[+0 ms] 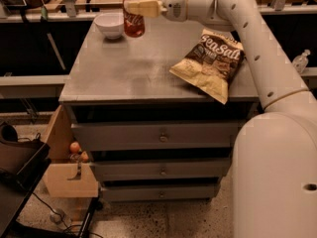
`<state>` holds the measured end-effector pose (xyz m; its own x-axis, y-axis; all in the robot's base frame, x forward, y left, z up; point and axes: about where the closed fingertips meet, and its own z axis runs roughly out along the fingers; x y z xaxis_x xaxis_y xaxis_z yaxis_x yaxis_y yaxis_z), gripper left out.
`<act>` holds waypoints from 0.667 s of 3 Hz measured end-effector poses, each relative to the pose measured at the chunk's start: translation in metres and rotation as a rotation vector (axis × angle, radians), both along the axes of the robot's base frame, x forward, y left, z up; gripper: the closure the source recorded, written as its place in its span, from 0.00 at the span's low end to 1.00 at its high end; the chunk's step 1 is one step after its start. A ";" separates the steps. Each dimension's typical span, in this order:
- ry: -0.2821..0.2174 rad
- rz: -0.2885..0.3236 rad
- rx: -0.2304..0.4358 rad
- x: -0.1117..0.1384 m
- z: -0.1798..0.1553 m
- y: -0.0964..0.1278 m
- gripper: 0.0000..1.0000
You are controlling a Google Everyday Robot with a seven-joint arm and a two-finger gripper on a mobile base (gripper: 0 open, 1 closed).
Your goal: Pick coke can
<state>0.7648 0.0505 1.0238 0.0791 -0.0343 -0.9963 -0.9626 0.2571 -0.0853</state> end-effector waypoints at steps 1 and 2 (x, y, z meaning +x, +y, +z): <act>-0.043 -0.003 0.005 -0.005 0.031 -0.016 1.00; -0.050 -0.006 0.008 -0.005 0.035 -0.017 1.00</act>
Offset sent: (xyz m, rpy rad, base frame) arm -0.0041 -0.0133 0.0266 0.0041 -0.0362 -0.0026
